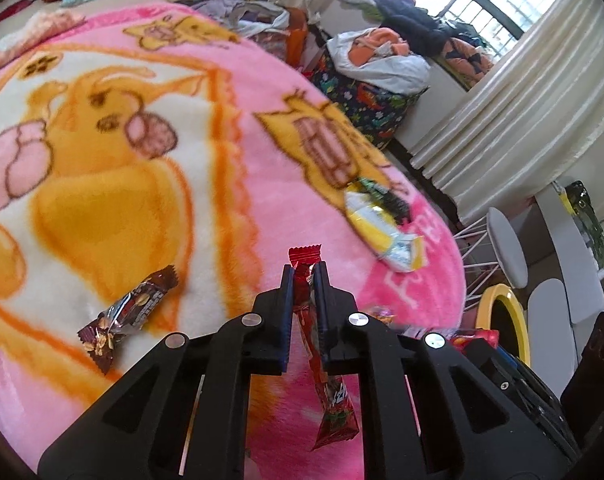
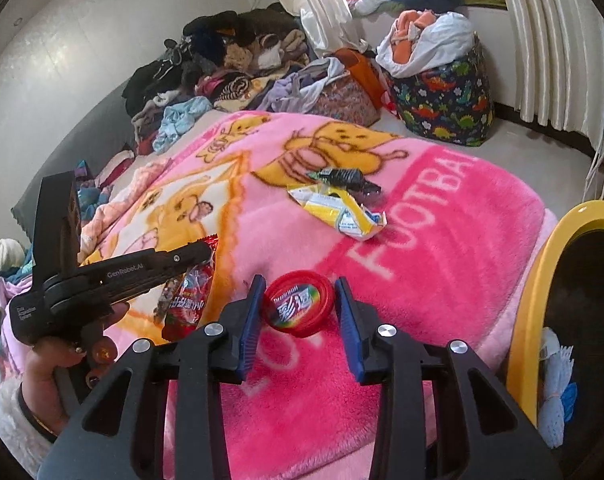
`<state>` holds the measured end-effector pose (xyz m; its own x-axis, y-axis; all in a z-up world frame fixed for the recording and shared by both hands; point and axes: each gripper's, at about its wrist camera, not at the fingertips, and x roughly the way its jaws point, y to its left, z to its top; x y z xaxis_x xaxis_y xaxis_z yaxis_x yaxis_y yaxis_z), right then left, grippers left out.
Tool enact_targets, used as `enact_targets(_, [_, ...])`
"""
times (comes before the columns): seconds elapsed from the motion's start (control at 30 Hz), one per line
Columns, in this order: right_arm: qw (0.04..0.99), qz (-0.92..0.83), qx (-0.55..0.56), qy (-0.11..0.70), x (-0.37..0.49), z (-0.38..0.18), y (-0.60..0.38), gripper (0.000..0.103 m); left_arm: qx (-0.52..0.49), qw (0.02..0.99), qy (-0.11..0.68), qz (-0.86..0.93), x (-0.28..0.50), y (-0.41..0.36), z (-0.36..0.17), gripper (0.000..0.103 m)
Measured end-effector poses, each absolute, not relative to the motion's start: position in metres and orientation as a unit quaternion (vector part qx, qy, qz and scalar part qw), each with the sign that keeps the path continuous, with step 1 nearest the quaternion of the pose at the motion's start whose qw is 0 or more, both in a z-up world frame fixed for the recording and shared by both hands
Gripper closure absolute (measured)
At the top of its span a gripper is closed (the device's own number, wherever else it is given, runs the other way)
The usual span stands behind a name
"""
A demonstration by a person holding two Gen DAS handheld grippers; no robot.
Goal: Collect trash
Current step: 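Grasp the red snack stick with the left tool while the right tool grasps the red candy tube, then carry the red snack stick and red candy tube over the yellow bin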
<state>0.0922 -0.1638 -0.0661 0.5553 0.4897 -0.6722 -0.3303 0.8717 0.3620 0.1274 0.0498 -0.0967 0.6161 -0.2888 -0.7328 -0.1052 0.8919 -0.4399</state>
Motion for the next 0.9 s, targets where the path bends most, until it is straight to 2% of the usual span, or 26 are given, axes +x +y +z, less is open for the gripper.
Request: enact_targets(0.9, [0.892, 0.226, 0.112, 0.374, 0.058, -0.030, -0.199, 0.070, -0.176, 0.894, 0.400, -0.103, 0.114, -0.009, -0.050, 0.097])
